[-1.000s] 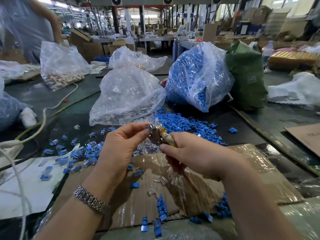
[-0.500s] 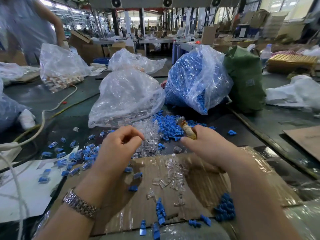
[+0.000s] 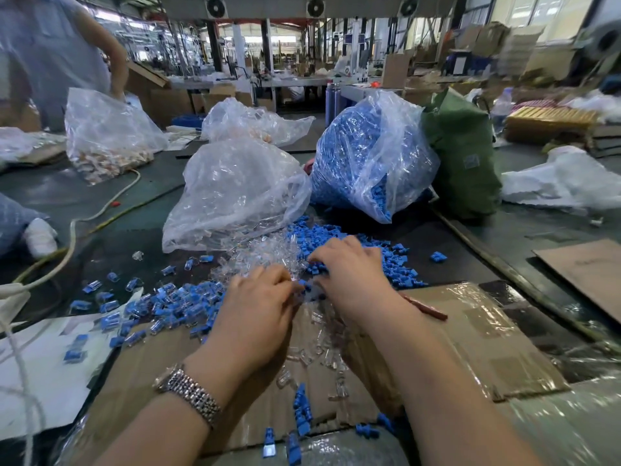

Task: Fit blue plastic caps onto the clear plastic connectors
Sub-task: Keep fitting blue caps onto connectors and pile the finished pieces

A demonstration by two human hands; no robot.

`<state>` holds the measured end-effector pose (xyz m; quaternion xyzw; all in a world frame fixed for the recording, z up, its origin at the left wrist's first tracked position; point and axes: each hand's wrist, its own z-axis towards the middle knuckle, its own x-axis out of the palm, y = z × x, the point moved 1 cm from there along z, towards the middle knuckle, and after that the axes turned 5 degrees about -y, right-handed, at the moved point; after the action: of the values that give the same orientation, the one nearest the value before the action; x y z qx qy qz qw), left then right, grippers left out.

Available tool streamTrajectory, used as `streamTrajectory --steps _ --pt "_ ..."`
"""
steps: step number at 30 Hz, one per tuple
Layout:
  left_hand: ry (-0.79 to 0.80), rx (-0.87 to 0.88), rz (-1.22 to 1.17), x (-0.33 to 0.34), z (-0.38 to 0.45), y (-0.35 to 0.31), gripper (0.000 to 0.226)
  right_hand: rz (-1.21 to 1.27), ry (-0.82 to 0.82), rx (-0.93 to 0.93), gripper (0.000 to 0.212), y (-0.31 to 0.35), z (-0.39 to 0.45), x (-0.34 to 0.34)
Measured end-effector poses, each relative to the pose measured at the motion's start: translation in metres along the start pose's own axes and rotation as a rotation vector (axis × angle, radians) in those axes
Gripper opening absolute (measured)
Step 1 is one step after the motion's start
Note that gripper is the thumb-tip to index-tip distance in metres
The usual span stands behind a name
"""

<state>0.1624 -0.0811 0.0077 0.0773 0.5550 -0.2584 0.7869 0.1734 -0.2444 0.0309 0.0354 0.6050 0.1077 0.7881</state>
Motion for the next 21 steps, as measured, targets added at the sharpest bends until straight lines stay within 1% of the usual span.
streamTrajectory --steps 2,4,9,13,15,18,21 --pt "-0.006 -0.003 -0.004 -0.001 0.000 0.002 0.031 -0.033 0.080 -0.085 0.026 0.010 0.004 0.009" --pt "-0.012 -0.003 -0.019 -0.001 0.001 0.003 0.025 -0.062 0.119 -0.099 0.025 0.012 0.006 0.015" --pt "-0.009 -0.035 -0.057 0.000 0.001 0.009 0.017 0.004 0.110 -0.089 0.023 0.010 0.009 0.014" --pt "0.028 -0.048 -0.026 -0.004 0.001 0.010 0.009 0.010 0.091 -0.040 0.019 0.008 0.007 0.017" --pt "0.014 -0.047 -0.081 -0.007 0.001 0.009 0.005 0.036 0.112 0.003 0.022 0.007 0.006 0.016" --pt "-0.041 -0.057 -0.181 -0.011 0.000 0.009 0.011 0.033 0.135 0.014 0.025 0.007 0.004 0.010" --pt "-0.103 -0.141 -0.382 -0.019 0.000 0.010 0.012 0.151 0.091 0.048 0.024 0.003 0.002 0.001"
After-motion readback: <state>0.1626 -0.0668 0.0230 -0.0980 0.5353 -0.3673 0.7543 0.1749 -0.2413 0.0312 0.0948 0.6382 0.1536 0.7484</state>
